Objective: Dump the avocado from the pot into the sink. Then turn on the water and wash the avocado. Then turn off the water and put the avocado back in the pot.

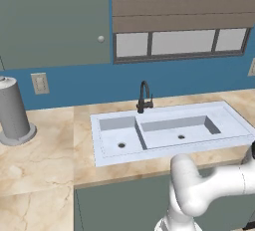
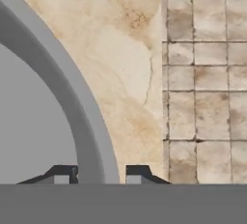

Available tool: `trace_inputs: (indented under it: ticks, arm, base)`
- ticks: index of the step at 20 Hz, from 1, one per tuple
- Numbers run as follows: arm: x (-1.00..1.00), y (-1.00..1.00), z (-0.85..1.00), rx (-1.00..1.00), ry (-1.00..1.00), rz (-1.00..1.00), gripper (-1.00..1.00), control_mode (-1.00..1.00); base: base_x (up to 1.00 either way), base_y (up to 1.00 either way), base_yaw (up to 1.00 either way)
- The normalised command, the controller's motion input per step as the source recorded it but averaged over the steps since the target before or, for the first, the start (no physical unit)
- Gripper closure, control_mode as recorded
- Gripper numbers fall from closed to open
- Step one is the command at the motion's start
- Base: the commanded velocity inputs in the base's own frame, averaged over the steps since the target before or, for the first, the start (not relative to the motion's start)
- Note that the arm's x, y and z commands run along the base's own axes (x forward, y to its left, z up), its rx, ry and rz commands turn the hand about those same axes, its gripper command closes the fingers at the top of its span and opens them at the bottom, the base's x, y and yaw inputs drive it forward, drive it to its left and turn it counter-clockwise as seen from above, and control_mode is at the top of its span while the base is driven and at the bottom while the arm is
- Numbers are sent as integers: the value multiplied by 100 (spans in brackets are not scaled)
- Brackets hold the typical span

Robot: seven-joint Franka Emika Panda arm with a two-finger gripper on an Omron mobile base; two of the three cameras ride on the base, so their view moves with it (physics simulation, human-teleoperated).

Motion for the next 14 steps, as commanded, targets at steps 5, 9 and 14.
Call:
trace_inputs:
  ticks: [5, 9, 14]
  arm:
    - [20, 81, -8, 15, 41, 59, 100, -100]
    - [34, 86, 0, 13, 46, 51, 100, -100]
    - [8, 100, 0, 3, 37, 44, 100, -100]
  base:
    - [0, 0, 0]
    - [0, 0, 0]
    - [0, 0, 0]
